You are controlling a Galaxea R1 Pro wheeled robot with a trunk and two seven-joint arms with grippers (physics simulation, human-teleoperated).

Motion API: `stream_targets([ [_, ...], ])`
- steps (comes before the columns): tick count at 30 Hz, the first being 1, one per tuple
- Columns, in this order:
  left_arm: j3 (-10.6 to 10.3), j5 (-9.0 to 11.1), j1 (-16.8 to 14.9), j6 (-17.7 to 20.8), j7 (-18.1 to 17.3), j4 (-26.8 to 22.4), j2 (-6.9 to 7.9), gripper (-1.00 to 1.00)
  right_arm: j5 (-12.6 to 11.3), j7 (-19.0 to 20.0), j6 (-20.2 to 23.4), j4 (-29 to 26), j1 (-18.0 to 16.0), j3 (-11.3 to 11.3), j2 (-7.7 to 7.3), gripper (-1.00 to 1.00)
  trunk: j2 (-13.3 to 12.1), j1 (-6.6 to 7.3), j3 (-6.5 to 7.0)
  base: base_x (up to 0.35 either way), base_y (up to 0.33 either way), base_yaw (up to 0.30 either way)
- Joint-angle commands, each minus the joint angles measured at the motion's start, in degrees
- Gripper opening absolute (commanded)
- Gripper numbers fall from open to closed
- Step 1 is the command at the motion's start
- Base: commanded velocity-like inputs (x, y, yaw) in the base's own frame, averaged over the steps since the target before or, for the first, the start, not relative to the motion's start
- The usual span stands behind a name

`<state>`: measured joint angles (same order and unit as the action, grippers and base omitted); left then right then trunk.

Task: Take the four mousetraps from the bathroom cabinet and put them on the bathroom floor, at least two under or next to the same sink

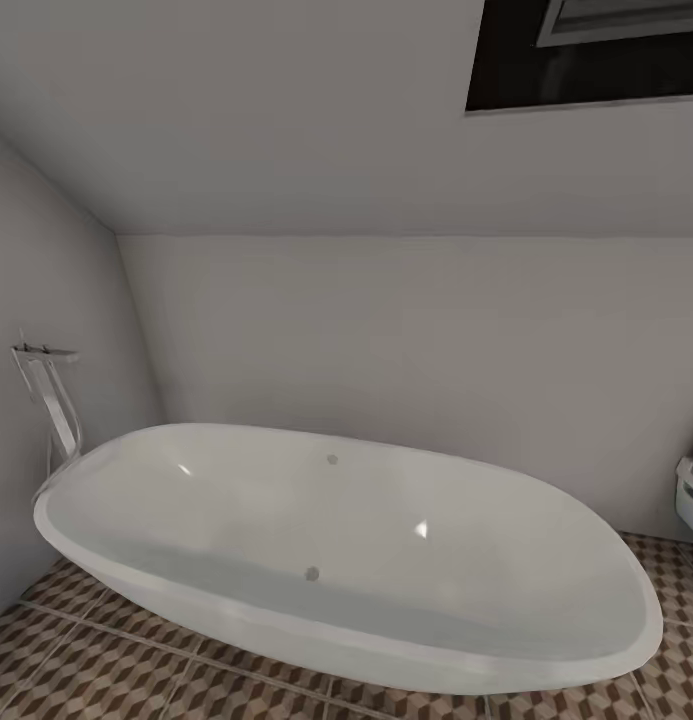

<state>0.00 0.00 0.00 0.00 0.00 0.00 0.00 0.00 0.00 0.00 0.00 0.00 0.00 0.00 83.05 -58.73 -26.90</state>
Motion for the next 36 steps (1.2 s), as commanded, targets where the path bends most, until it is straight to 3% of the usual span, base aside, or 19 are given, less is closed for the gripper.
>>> stream_targets([
  [1, 0.2, -0.1, 0.0, -0.2, -0.1, -0.3, -0.19, 1.0, 0.2, -0.1, -0.2, -0.3, -0.1, 0.2, 0.33, 1.0, 0.0, 0.0, -0.03, 0.0, 0.0, 0.0],
  [14, -0.2, -0.1, 0.0, -2.0, -0.1, -2.3, 0.03, 1.0, 0.2, -0.2, -2.3, -2.9, -0.1, 0.3, 1.68, 1.0, 0.0, 0.0, -0.03, 0.0, 0.0, 0.0],
  [30, 0.2, -0.2, 0.0, -2.0, 0.2, -6.8, 1.48, 1.0, 0.3, -0.5, -7.4, -8.1, -0.1, 0.2, 1.45, 1.0, 0.0, 0.0, -0.03, 0.0, 0.0, 0.0],
  [36, 0.2, -0.1, 0.0, -1.6, 0.3, -8.7, 2.0, 1.0, 0.4, -0.7, -7.2, -10.0, -0.1, 0.2, 1.41, 1.0, 0.0, 0.0, -0.03, 0.0, 0.0, 0.0],
])
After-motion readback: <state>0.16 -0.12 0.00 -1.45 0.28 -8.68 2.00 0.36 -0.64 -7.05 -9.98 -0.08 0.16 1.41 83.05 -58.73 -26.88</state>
